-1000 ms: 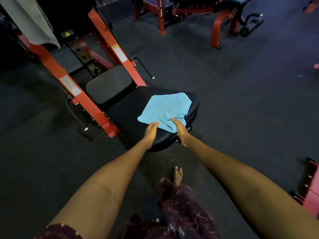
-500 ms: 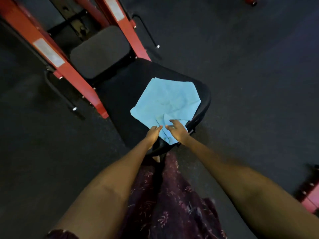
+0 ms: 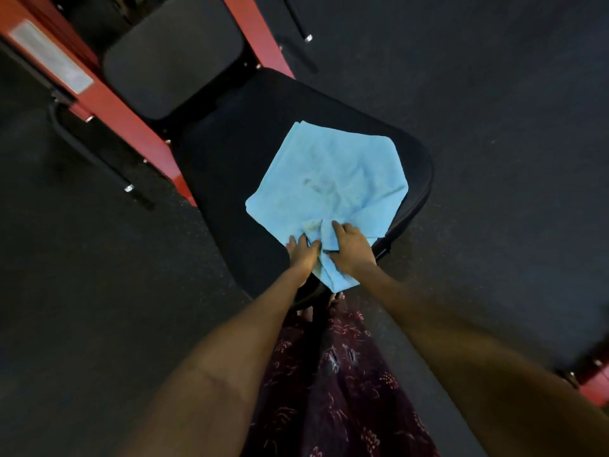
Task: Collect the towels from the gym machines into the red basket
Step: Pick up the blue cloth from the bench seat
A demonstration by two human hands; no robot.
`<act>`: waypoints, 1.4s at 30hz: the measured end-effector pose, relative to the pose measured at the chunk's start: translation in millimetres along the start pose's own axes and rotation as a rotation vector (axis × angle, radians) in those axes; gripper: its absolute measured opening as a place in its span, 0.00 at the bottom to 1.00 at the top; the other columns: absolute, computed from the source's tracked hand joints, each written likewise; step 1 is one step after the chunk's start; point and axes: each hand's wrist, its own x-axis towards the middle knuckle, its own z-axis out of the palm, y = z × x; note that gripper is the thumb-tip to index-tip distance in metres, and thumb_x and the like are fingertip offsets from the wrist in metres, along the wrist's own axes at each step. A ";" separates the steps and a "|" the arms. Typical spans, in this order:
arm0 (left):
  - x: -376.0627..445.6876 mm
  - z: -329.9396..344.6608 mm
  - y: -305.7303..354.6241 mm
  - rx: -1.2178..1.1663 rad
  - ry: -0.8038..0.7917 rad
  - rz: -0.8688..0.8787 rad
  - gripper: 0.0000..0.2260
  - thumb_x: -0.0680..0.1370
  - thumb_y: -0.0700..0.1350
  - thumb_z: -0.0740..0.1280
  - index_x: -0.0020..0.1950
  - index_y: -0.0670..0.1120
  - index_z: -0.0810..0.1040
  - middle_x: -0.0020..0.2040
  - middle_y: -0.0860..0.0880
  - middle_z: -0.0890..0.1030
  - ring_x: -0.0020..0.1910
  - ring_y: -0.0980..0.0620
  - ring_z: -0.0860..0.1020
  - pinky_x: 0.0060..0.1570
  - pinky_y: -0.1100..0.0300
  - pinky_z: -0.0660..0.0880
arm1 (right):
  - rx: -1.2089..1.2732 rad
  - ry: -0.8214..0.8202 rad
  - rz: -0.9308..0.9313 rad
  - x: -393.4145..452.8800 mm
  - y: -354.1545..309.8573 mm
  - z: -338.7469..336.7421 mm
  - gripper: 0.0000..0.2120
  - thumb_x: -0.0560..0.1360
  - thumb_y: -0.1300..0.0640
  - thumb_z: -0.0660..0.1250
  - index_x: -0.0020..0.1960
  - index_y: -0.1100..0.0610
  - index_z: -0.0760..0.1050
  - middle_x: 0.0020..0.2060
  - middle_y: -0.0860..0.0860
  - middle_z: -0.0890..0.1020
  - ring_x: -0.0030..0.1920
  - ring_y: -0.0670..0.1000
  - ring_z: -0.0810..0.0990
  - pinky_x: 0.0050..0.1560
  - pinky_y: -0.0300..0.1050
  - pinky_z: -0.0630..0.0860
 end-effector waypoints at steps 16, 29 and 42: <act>9.2 -28.6 8.3 -0.579 -0.024 -0.142 0.09 0.75 0.42 0.67 0.52 0.39 0.76 0.53 0.40 0.81 0.53 0.44 0.80 0.51 0.53 0.78 | -0.193 0.027 0.129 28.5 -15.0 -10.2 0.32 0.76 0.55 0.65 0.73 0.64 0.55 0.63 0.59 0.73 0.67 0.59 0.67 0.62 0.47 0.68; -20.9 -53.0 42.8 -0.759 -0.385 -0.170 0.23 0.77 0.62 0.59 0.51 0.44 0.81 0.45 0.45 0.84 0.42 0.49 0.83 0.52 0.54 0.76 | 1.016 -0.244 0.260 -9.3 -39.4 -47.1 0.13 0.67 0.69 0.68 0.52 0.66 0.76 0.45 0.58 0.81 0.47 0.57 0.80 0.41 0.44 0.77; -88.2 -114.0 94.9 -0.438 -0.159 0.043 0.10 0.71 0.35 0.59 0.32 0.46 0.70 0.27 0.50 0.66 0.26 0.54 0.66 0.27 0.62 0.63 | 0.543 0.294 -0.016 -10.8 -81.6 -138.2 0.32 0.70 0.48 0.71 0.71 0.53 0.64 0.68 0.55 0.66 0.65 0.53 0.68 0.67 0.52 0.68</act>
